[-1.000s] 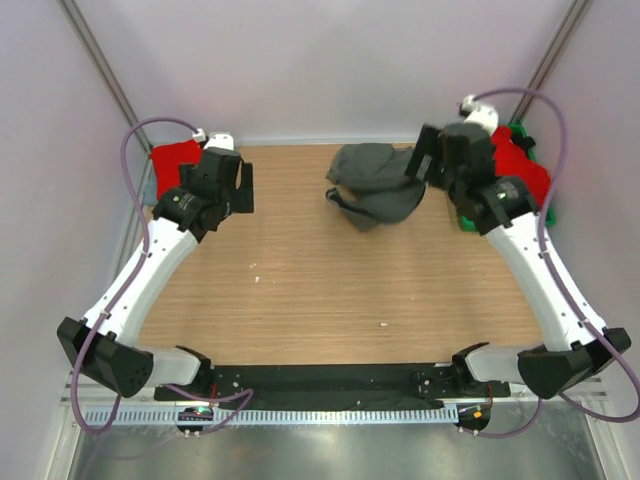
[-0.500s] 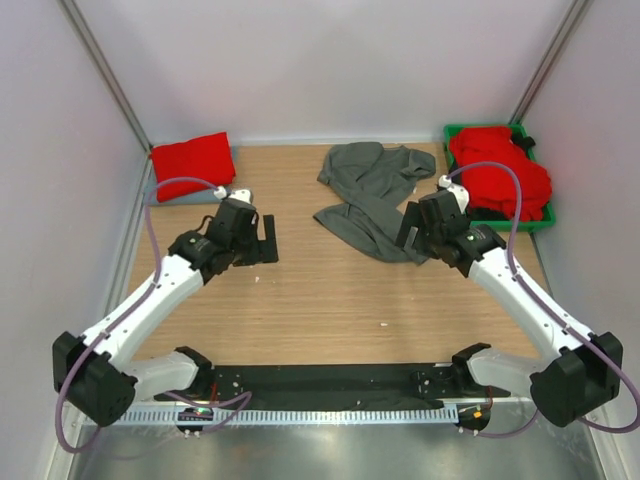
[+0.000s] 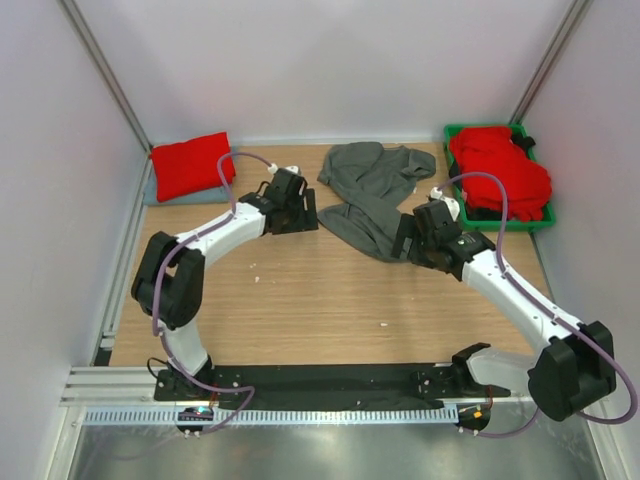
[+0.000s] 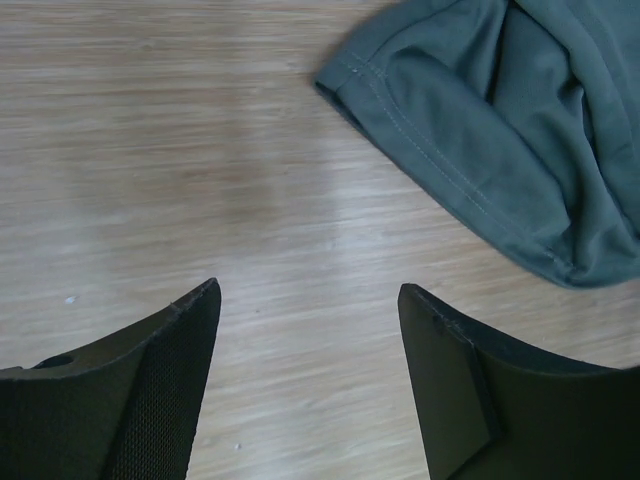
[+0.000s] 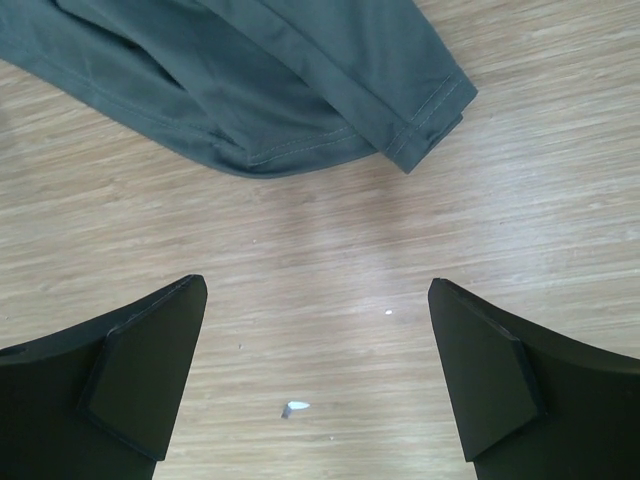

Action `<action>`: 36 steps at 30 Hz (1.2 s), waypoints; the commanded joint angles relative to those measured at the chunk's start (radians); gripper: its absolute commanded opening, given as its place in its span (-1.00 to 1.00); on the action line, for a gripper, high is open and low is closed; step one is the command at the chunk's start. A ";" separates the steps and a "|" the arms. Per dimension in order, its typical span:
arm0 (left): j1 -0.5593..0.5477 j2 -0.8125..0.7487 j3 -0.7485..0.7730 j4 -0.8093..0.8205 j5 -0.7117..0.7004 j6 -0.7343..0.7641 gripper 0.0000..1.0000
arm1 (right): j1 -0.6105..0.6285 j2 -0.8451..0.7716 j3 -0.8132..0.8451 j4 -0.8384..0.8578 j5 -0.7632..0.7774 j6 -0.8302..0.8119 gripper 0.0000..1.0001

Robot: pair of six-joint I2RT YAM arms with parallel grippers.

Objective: Fold and stack the t-shirts
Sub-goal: Move the tshirt to the center of the board, then flatten the tshirt out

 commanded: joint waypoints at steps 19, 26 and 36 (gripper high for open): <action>-0.092 -0.702 -0.453 -0.127 -0.082 -0.065 0.49 | -0.173 0.429 0.064 0.227 0.018 -0.074 0.31; -0.092 -0.865 -0.486 -0.272 -0.127 -0.059 0.54 | -0.205 0.474 0.098 0.232 0.009 -0.083 0.12; -0.092 -0.905 -0.493 -0.294 -0.118 -0.060 0.56 | -0.205 0.506 0.083 0.247 0.001 -0.077 -0.47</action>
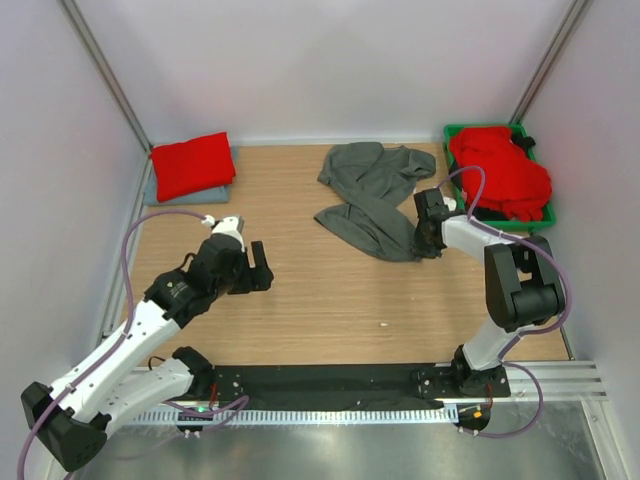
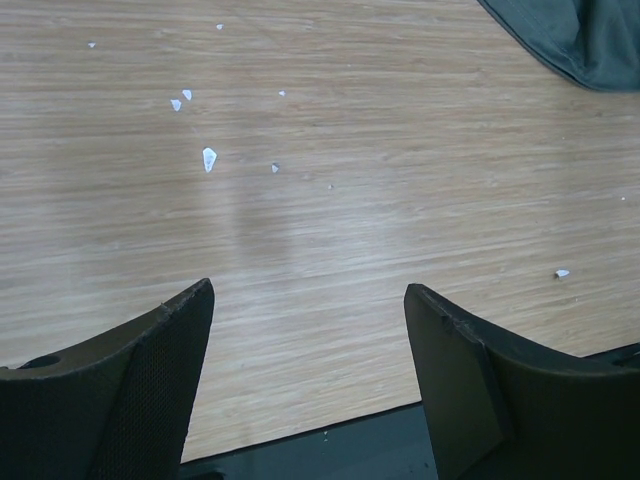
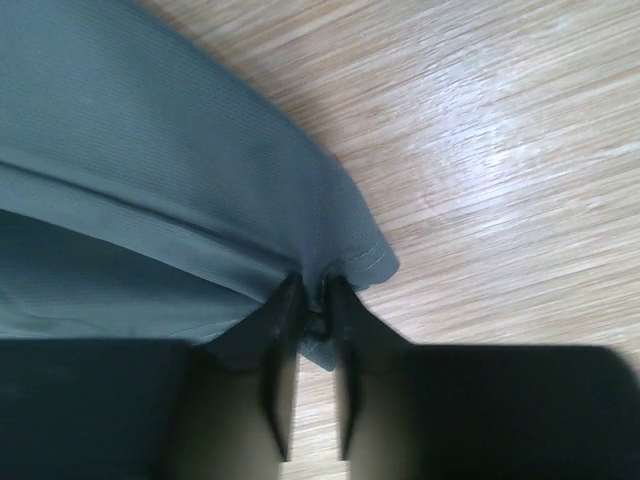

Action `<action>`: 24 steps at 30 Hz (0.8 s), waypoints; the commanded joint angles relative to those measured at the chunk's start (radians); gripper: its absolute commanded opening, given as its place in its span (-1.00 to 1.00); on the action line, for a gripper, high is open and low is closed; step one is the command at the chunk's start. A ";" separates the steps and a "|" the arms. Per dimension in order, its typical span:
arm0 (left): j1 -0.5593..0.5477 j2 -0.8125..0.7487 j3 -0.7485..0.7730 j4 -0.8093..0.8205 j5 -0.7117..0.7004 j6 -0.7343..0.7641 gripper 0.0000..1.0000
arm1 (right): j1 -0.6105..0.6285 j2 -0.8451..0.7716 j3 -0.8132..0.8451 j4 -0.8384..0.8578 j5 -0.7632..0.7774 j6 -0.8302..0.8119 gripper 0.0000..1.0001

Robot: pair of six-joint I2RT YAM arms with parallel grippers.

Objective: Fold and stack the t-shirts
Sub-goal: Flatten the tshirt out

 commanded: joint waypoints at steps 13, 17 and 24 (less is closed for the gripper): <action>0.000 0.000 -0.018 0.005 -0.020 -0.009 0.56 | -0.001 -0.176 0.013 -0.106 0.068 -0.019 -0.70; -0.001 -0.014 -0.021 0.003 -0.028 -0.012 0.56 | -0.001 -0.179 -0.024 -0.096 0.050 -0.024 -0.61; -0.038 -0.018 -0.024 -0.001 -0.059 -0.016 0.56 | -0.001 -0.172 -0.070 -0.067 0.041 -0.016 -0.27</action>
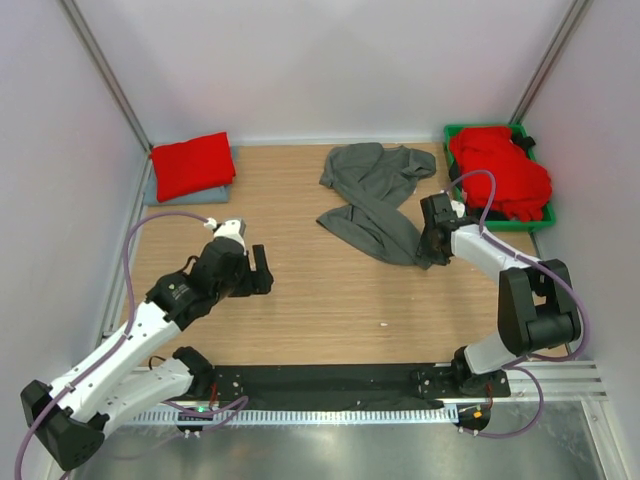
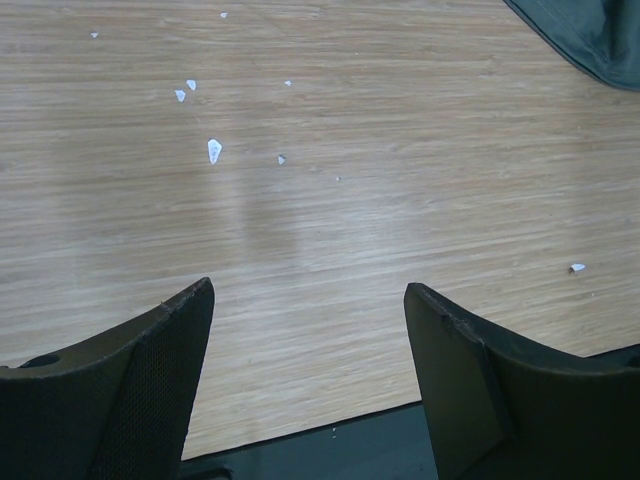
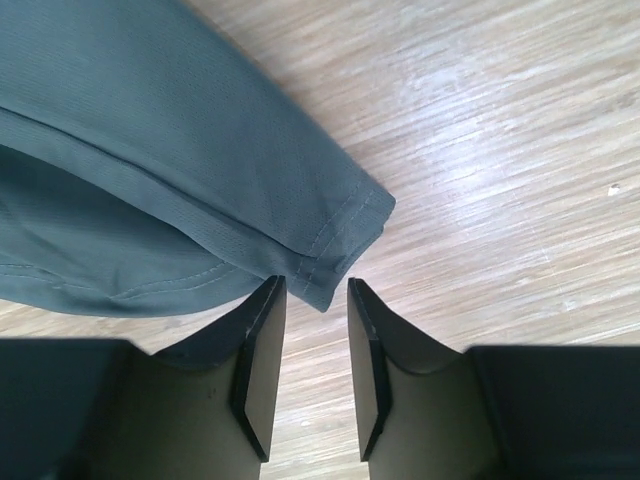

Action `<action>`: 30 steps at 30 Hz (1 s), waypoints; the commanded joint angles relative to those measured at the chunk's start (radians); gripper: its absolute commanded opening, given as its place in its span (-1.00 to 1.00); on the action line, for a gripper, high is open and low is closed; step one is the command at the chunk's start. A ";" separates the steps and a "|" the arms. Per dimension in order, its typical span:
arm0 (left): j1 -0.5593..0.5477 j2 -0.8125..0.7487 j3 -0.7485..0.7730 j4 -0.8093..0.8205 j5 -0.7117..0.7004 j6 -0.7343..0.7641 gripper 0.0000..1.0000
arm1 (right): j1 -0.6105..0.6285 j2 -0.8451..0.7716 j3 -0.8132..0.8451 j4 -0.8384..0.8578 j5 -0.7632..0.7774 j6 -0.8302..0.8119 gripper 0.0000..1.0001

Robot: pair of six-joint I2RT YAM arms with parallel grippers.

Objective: Fold and stack the t-shirts
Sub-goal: Flatten the tshirt out

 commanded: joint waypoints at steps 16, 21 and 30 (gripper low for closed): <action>-0.054 -0.006 -0.009 -0.002 -0.073 -0.021 0.57 | -0.014 0.030 -0.032 0.063 -0.023 -0.005 -0.21; -0.065 -0.005 -0.009 -0.003 -0.084 -0.023 0.57 | -0.014 0.051 -0.047 0.089 -0.030 -0.003 -0.25; -0.074 0.003 -0.009 -0.005 -0.096 -0.024 0.57 | -0.014 0.039 -0.043 0.085 -0.018 -0.005 -0.59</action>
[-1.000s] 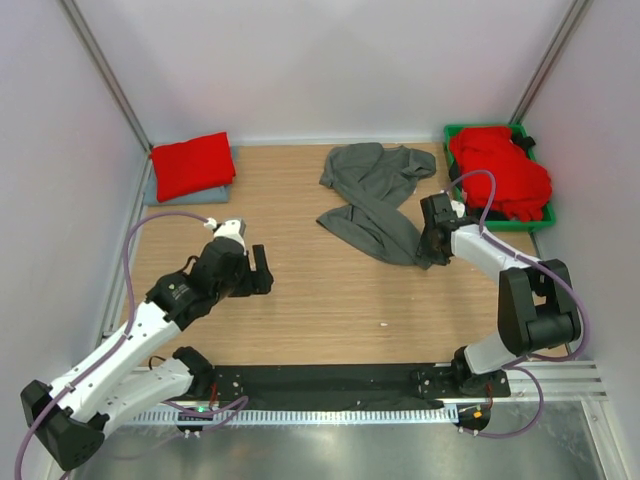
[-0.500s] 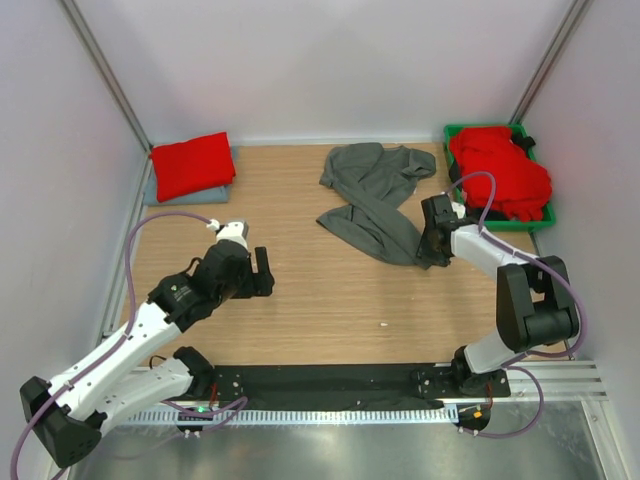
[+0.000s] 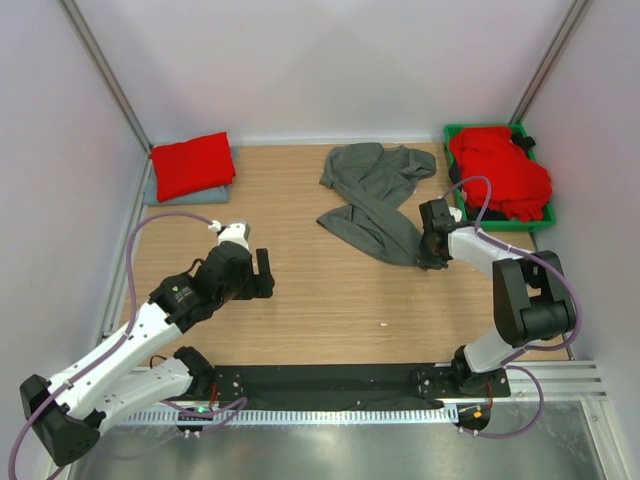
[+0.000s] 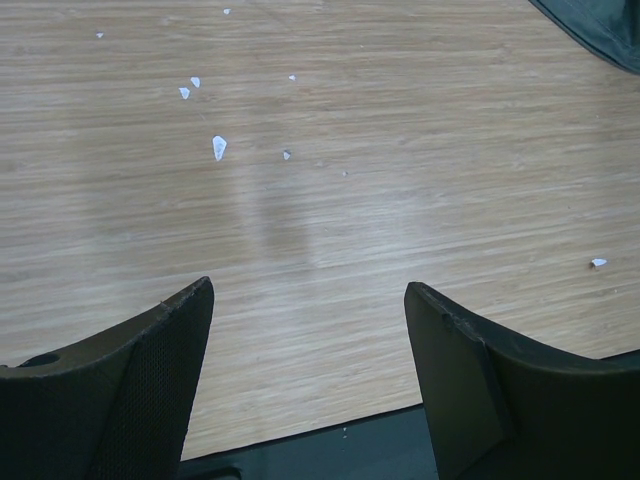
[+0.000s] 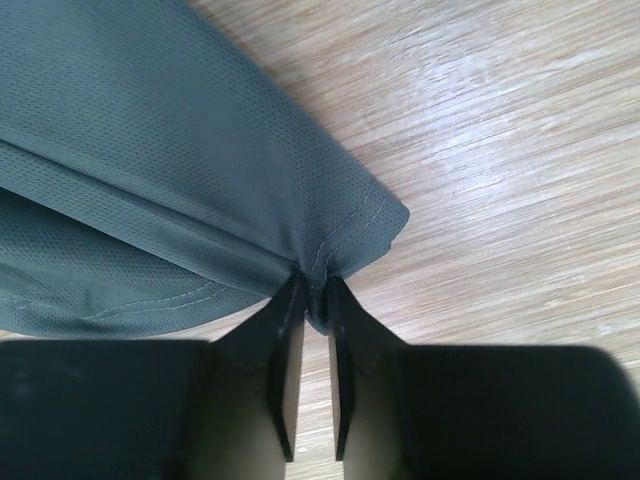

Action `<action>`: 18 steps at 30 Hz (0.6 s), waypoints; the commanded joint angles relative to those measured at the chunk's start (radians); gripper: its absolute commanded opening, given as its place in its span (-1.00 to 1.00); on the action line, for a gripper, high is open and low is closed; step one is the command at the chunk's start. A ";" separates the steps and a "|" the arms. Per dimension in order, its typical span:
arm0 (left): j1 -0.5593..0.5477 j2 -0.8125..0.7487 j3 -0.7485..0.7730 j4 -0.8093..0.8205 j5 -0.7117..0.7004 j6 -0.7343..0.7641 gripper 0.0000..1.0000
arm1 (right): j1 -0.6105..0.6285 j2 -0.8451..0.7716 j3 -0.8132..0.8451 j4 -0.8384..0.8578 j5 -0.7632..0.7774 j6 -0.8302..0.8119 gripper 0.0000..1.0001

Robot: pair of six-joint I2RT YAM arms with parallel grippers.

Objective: Fold and stack the t-shirts
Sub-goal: Flatten the tshirt out

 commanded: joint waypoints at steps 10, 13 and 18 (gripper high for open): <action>-0.007 0.006 -0.003 0.002 -0.034 -0.019 0.57 | -0.003 -0.064 0.032 -0.054 0.034 -0.011 -0.89; -0.007 0.006 -0.003 0.002 -0.035 -0.019 0.57 | -0.003 -0.092 0.043 -0.080 0.047 -0.011 -0.89; -0.009 0.007 -0.003 0.002 -0.037 -0.019 0.57 | -0.004 -0.134 0.057 -0.114 0.044 -0.006 -0.85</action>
